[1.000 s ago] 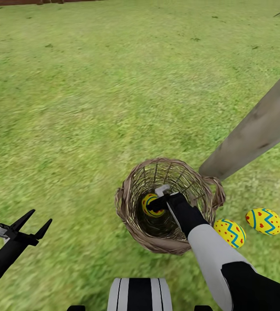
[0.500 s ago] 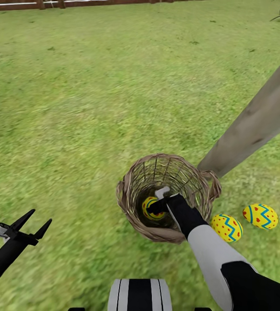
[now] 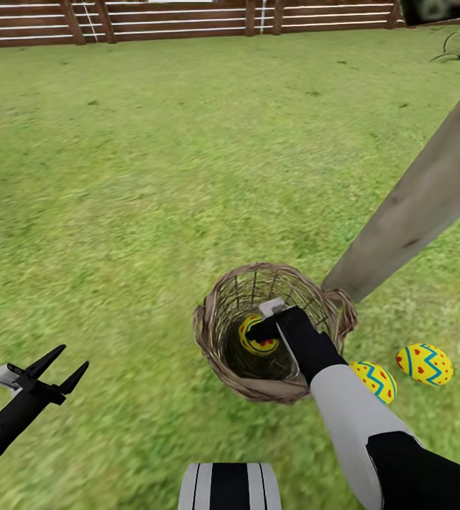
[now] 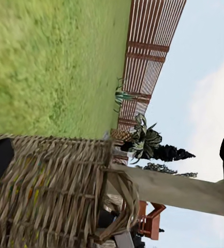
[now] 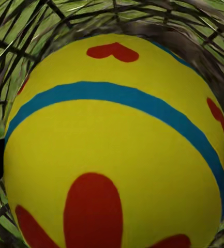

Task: Take the three Easter eggs out of the wicker basket on the lawn in the garden, then place them on the lawn next to a single tree (choose any tree) so that all three eggs are next to the same tree and none are left in the basket.

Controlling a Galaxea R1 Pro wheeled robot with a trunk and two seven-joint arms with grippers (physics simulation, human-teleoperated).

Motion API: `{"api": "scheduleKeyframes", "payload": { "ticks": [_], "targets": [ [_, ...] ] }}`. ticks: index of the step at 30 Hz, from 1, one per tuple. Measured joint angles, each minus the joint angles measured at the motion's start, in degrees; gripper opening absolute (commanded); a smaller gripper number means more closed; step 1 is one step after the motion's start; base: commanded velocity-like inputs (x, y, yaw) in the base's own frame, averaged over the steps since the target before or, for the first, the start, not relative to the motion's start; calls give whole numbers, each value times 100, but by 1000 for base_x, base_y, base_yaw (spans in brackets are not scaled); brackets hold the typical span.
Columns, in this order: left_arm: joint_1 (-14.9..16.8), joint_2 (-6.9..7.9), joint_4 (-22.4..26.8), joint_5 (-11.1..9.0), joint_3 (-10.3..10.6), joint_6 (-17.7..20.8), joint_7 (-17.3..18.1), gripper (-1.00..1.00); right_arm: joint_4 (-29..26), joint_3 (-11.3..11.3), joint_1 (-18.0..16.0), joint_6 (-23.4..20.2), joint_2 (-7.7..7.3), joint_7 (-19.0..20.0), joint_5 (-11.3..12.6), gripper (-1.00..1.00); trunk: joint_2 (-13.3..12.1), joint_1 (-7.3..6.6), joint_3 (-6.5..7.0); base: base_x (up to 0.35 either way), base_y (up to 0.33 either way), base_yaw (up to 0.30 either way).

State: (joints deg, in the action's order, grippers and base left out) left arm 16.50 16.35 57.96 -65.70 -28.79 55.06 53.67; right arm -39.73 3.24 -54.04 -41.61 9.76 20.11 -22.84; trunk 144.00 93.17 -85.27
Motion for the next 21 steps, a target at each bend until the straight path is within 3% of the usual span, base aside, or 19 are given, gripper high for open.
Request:
{"api": "scheduleKeyframes", "payload": {
  "ticks": [4,7,9,13,19,21],
  "targets": [
    [2,0,-19,-1,0,0,1,100,-235,29,0,-829,0,4,-45,-100,-5,-11,89,0,0,0],
    [0,0,-32,7,-2,0,-2,100,-1009,28,5,-1398,4,32,-21,-100,-9,-19,156,0,0,0],
    [1,0,-35,8,-2,0,-3,100,-1360,26,32,-1499,4,42,-12,-100,-12,-23,200,0,0,0],
    [1,0,-37,8,-1,0,-3,100,-1461,26,60,-1542,-8,73,0,-100,-17,-34,288,0,0,0],
    [2,0,-37,8,-1,-8,-4,100,-1460,35,64,-1596,-26,847,-22,-100,-26,-46,421,-176,0,0],
    [0,0,-37,8,0,-8,-10,100,-1469,40,70,-1598,-118,1057,-26,-100,-28,-51,465,-213,0,0]
  ]
}}
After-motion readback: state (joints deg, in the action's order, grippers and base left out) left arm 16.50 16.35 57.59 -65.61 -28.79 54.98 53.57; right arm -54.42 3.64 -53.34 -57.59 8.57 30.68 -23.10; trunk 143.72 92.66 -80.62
